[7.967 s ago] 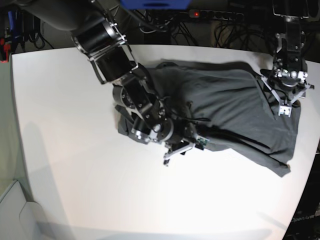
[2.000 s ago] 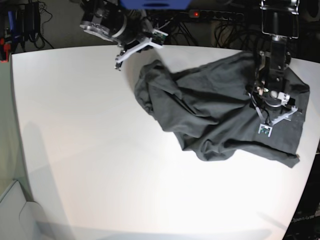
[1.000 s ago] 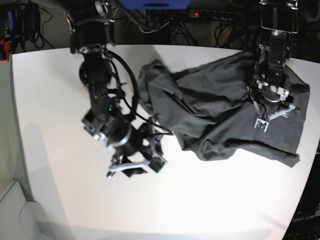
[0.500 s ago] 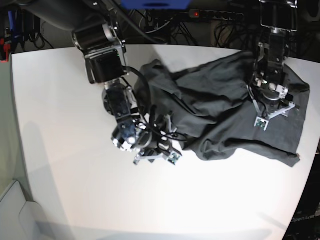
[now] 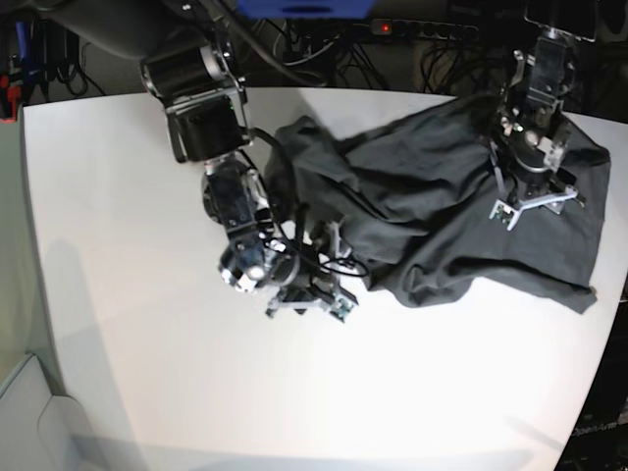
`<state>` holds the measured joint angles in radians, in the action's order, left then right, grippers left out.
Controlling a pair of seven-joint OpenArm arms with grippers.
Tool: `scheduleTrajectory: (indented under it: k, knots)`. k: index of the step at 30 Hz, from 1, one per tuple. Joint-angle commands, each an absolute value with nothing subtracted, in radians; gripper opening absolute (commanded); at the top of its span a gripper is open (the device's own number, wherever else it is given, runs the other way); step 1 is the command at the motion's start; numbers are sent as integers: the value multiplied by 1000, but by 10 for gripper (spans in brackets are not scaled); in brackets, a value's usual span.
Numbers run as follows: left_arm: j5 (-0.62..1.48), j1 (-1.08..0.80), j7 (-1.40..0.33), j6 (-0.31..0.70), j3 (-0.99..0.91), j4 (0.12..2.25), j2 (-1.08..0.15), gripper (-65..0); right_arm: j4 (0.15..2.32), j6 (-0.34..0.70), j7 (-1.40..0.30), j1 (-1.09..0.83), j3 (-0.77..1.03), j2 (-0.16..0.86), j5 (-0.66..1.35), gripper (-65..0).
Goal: Layout the t-shirt on the table in an organized manner, then fold the t-shirt properly
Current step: 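Grasp the shirt fabric near the left gripper with the right gripper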
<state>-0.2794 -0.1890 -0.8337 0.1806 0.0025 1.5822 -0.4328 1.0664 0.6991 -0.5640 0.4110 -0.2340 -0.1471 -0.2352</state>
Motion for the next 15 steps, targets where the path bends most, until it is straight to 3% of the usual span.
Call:
scheduleTrajectory:
  k: [1,8,15]
  knots:
    - [-266,-193,-869,197,2,1587,-447,-272,1081,698,-549,438,-237,-157,-197,-307]
    - [-266,-182,-869,193,-1,1583,-440,-271,1101,698,-552,377,-392,-157,-130,-309]
    - [-266,-156,-869,188,-1,1577,-437,-271,1273,698,-581,246,-591,-157,-133,-307]
